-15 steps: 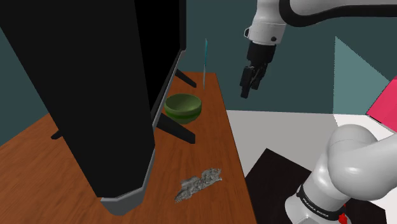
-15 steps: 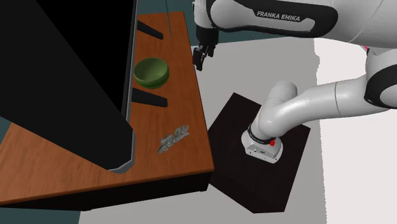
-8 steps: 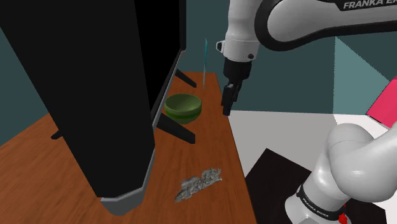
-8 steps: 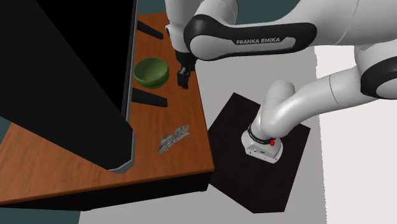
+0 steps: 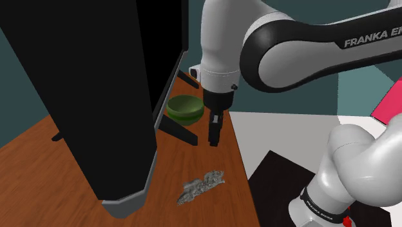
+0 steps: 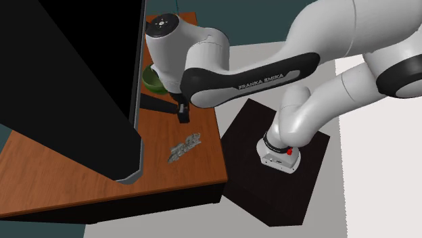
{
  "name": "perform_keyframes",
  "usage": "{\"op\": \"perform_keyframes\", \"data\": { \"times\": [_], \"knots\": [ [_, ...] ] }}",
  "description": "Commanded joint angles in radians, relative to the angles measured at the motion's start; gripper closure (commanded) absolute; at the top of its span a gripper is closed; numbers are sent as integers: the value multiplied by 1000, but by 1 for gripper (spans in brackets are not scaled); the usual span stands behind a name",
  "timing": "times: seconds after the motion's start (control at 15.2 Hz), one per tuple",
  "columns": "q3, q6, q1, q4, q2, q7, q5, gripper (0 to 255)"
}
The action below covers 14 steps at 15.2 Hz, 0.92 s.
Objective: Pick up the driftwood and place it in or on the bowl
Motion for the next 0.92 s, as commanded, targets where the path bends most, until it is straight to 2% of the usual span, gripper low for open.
{"op": "perform_keyframes", "data": {
  "times": [0.0, 0.53, 0.86],
  "knots": [
    [35, 34, 24, -1, 39, -10, -9, 0],
    [179, 131, 112, 13, 186, -17, -63, 0],
    [182, 202, 107, -37, 208, -9, -73, 0]
  ]
}}
